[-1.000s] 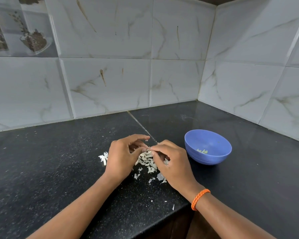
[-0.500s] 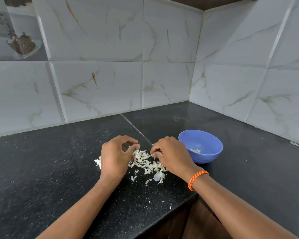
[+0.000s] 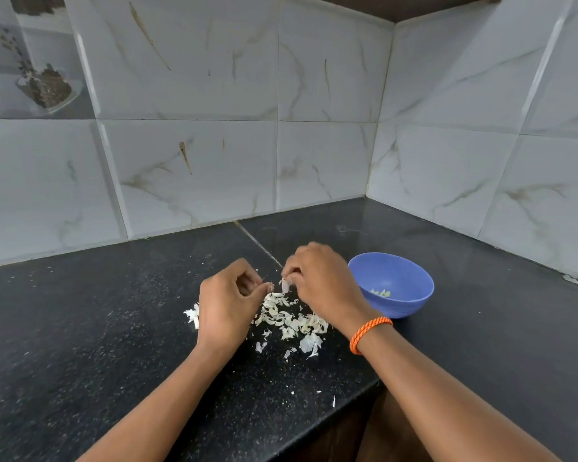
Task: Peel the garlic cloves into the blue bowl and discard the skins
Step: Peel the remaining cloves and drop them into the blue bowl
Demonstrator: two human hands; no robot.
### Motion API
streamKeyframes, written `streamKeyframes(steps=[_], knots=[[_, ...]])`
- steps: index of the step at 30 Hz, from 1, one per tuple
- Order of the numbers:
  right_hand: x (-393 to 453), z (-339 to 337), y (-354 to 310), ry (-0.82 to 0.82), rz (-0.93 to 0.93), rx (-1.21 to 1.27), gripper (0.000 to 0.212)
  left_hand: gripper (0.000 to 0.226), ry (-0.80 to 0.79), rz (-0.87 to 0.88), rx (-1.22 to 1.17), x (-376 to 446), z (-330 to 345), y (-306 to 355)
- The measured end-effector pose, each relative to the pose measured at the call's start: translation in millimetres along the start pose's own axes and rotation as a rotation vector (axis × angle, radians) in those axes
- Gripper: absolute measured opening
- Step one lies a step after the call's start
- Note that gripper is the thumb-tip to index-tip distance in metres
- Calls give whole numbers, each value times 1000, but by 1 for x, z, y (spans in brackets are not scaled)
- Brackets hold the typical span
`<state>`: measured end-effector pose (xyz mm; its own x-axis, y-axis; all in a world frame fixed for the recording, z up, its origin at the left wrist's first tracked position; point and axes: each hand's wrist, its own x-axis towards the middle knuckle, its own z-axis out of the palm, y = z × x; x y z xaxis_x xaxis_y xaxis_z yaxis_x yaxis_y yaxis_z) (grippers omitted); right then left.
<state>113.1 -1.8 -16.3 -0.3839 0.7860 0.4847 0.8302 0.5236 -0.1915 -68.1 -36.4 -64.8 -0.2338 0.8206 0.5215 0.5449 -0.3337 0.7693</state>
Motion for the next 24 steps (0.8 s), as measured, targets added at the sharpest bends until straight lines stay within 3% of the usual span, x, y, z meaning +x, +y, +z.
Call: streamKeyframes(steps=[2, 6, 9, 14, 16, 21, 24], knots=[[-1, 2, 6, 57, 12, 10, 16, 30, -24, 28, -4, 0, 0, 1], [-25, 31, 5, -127, 43, 29, 19, 15, -60, -78, -70, -4, 0, 4], [-18, 18, 14, 9, 63, 165, 15, 22, -16, -44, -7, -4, 3, -4], [-34, 12, 16, 297, 53, 361, 12, 28, -103, 73, -10, -3, 2, -3], [-46, 19, 22, 309, 38, 398, 11, 15, -131, 38, -61, -6, 5, 0], [-66, 34, 30, 269, -42, 349, 11, 34, -164, 115, -33, -7, 6, -2], [-62, 37, 33, 319, 4, 420, 15, 23, -194, 64, -49, -8, 7, -1]])
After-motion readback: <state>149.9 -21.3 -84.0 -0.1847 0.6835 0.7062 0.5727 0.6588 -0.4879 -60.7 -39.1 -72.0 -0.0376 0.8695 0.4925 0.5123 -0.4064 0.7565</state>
